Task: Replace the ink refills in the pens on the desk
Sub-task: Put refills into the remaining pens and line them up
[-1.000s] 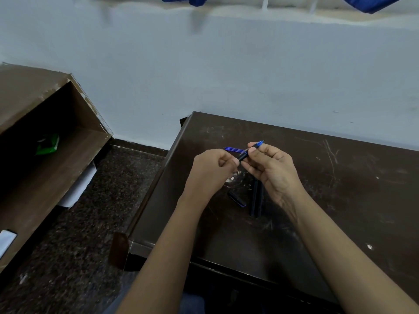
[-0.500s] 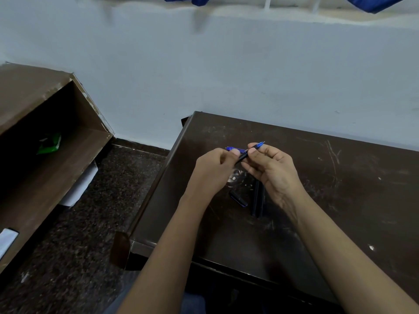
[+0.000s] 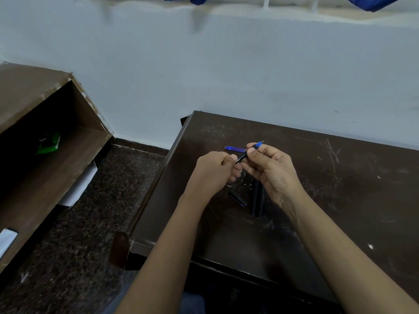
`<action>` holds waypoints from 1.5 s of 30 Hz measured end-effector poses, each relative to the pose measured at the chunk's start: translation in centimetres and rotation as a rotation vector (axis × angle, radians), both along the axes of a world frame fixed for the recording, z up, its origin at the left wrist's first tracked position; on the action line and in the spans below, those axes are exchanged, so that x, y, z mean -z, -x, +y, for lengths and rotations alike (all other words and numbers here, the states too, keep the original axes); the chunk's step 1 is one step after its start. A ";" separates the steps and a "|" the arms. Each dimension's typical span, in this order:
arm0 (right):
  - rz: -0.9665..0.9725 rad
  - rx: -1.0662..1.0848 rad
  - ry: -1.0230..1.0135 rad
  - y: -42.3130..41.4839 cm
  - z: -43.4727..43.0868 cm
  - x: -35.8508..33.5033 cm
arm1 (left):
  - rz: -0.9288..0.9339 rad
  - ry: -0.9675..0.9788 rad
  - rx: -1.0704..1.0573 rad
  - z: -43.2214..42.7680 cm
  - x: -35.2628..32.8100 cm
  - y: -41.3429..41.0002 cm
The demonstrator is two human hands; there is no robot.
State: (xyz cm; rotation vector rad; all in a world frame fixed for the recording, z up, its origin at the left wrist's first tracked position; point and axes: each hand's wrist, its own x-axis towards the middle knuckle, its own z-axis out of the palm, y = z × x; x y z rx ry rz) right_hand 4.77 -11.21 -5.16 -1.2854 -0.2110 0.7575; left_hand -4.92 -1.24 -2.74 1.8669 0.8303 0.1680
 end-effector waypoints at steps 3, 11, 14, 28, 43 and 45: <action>0.003 -0.036 -0.024 -0.1 0.0 0.0 | -0.021 -0.054 0.023 0.3 0.0 0.1; 0.101 -0.122 -0.109 -0.1 -0.2 -0.8 | 0.023 -0.022 0.141 0.2 0.1 0.3; 0.083 -0.073 -0.100 0.0 -0.2 -0.5 | 0.022 -0.051 0.142 0.3 0.0 0.4; -0.826 -0.205 0.767 -0.3 -0.7 2.7 | 0.033 -0.259 -0.064 0.6 0.9 0.6; -0.895 -0.103 0.662 -1.1 -1.1 2.2 | 0.058 -0.288 -0.060 0.8 0.9 0.6; -0.858 -0.025 0.608 -2.3 -1.7 1.3 | 0.072 -0.303 -0.061 0.8 1.0 0.6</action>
